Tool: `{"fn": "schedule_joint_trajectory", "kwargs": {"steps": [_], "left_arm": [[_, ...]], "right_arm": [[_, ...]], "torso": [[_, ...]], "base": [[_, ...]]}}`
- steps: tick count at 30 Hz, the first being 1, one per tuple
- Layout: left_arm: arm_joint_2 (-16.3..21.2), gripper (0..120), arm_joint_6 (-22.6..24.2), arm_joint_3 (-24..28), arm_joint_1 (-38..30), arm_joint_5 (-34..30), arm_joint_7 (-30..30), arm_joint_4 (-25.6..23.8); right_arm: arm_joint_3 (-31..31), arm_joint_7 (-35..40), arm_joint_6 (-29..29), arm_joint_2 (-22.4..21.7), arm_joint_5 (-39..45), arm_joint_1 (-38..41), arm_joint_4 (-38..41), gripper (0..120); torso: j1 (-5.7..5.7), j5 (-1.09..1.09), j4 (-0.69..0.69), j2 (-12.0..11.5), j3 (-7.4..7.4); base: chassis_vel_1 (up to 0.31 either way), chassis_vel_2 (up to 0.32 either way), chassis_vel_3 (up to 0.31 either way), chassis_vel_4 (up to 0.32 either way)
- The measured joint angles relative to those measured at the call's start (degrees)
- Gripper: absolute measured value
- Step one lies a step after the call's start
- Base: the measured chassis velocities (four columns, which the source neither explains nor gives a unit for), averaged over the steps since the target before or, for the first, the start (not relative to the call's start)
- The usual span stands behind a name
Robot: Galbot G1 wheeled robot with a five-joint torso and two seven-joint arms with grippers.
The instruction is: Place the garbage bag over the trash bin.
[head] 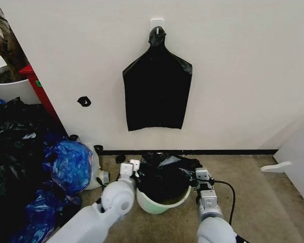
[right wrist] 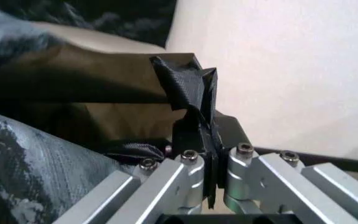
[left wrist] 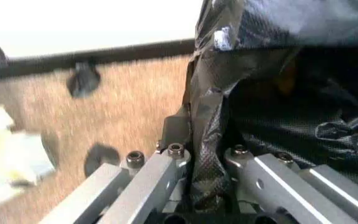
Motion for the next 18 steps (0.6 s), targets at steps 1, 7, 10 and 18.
{"fn": "schedule_joint_trajectory", "kwargs": {"steps": [1,7,10,18], "left_arm": [[0.9,3,-1.6,-0.5,0.9,3.2,2.5,-0.4],[3.3,3,-8.6,-2.4,3.5,14.1,9.4,-0.4],[3.8,3,-11.5,-3.3,4.0,17.3,11.2,-0.1],[6.2,3,-19.1,-6.0,3.9,27.2,16.1,1.6]], "right_arm": [[-0.1,-0.3,0.2,-0.3,0.1,0.0,0.3,0],[-0.8,0.1,-1.1,-1.9,1.5,-0.9,1.3,4],[-1.6,-0.2,-1.1,-2.7,0.7,-1.6,2.0,12],[-1.9,-7.4,7.3,-7.1,-30.9,-3.0,-3.2,41]], "torso": [[0.00,-0.01,-0.01,0.0,0.00],[0.00,-0.01,0.00,0.0,0.00],[0.00,-0.01,-0.02,0.0,0.00],[0.00,0.00,-0.04,0.0,0.00]], "base": [[0.000,0.000,0.000,0.000],[0.000,0.000,0.000,0.000],[0.000,0.000,0.000,0.000],[0.000,0.000,0.000,0.000]]}}
